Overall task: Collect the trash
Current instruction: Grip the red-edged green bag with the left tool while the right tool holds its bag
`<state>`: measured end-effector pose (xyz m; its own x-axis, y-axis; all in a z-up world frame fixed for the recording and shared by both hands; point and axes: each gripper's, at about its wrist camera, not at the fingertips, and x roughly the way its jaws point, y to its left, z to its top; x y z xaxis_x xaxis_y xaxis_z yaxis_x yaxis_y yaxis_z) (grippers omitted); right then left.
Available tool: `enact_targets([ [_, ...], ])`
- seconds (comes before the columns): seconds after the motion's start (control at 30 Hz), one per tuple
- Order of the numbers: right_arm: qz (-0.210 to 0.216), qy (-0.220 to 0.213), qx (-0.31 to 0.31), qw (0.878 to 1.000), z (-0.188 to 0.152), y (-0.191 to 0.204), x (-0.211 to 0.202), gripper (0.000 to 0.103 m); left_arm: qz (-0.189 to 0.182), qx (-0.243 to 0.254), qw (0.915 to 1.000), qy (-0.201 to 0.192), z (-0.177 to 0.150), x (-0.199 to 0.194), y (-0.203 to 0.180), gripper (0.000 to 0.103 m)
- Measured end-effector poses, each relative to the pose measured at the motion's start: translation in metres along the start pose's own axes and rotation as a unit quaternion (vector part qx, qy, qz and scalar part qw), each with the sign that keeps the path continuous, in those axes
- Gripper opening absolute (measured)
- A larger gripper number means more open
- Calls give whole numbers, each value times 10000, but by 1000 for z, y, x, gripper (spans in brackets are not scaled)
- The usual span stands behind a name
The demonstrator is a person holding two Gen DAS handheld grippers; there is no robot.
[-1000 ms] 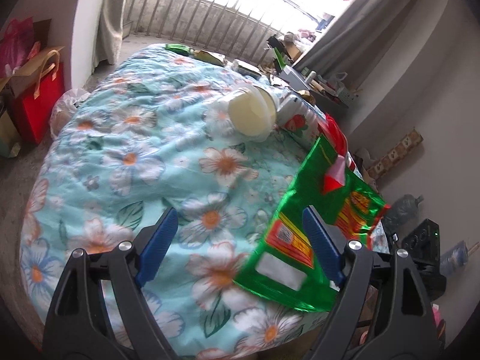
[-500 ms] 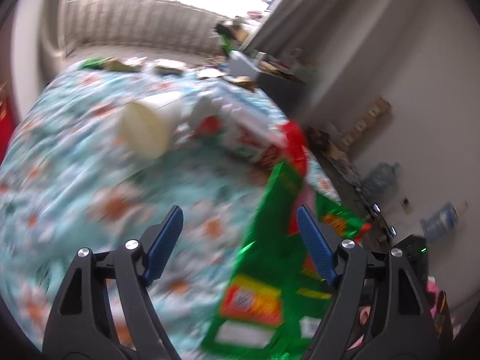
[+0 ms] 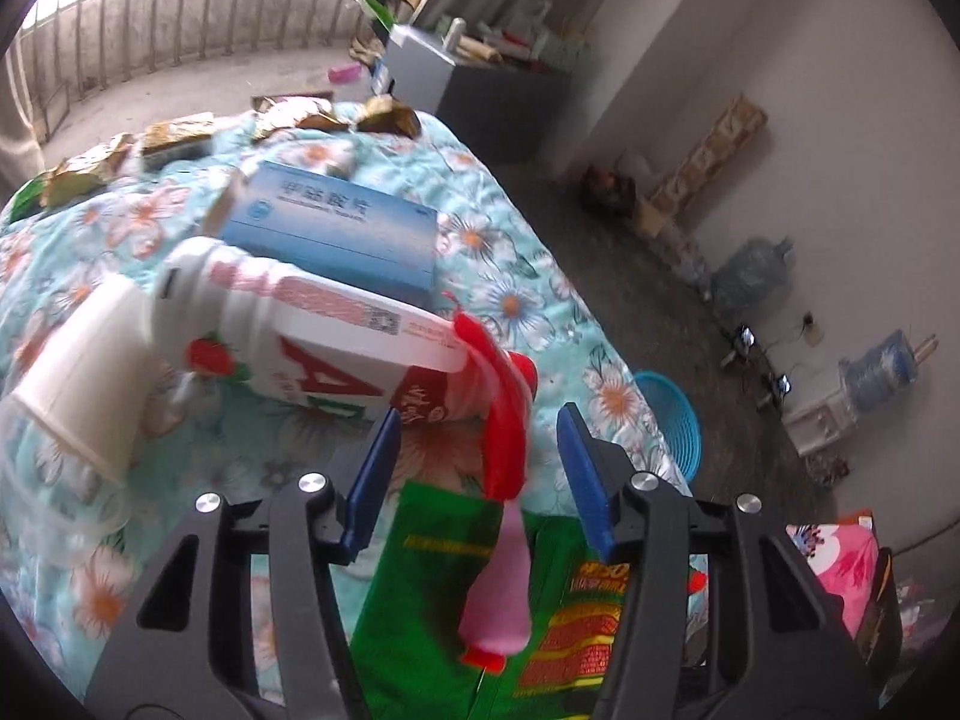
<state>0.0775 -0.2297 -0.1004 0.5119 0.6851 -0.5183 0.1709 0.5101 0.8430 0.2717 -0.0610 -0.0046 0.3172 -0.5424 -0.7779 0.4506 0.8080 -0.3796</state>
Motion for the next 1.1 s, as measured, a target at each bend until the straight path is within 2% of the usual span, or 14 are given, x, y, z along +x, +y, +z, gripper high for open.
enact_targets([
  [0.1, 21, 12, -4, 10000, 1, -2, 2, 6, -74, -9, 9998, 175, 4, 10, -3, 48],
  [0.17, 40, 19, -8, 10000, 2, -3, 2, 6, -45, 14, 9997, 248, 5, 16, -3, 44],
  [0.27, 59, 24, -14, 10000, 3, -5, 2, 6, 62, -62, 9993, 377, 8, 29, -1, 27],
  [0.33, 63, 9, -14, 10000, 3, -6, 0, 6, -26, -169, 9990, 423, 7, 32, 2, 14],
  [0.47, 3, -102, -17, 9999, 3, -8, -11, 6, -189, -218, 9996, 74, 6, 15, 4, 2],
  [0.63, -148, -427, 21, 9990, 5, -16, -36, 6, -164, -9, 9978, -649, -3, -42, 0, 1],
  [0.7, -227, -595, 67, 9979, 6, -21, -49, 6, -55, 232, 9944, -1028, -13, -72, -3, 1],
  [0.83, -314, -833, 185, 9959, 6, -30, -66, 6, 46, 475, 9881, -1466, -37, -114, -5, 1],
  [0.97, -285, -989, 275, 9943, 7, -33, -74, 6, 27, 407, 9903, -1331, -67, -117, -2, 1],
  [1.1, -268, -1024, 465, 9933, 6, -37, -70, 9, -53, 229, 9948, -987, -104, -96, 2, 1],
])
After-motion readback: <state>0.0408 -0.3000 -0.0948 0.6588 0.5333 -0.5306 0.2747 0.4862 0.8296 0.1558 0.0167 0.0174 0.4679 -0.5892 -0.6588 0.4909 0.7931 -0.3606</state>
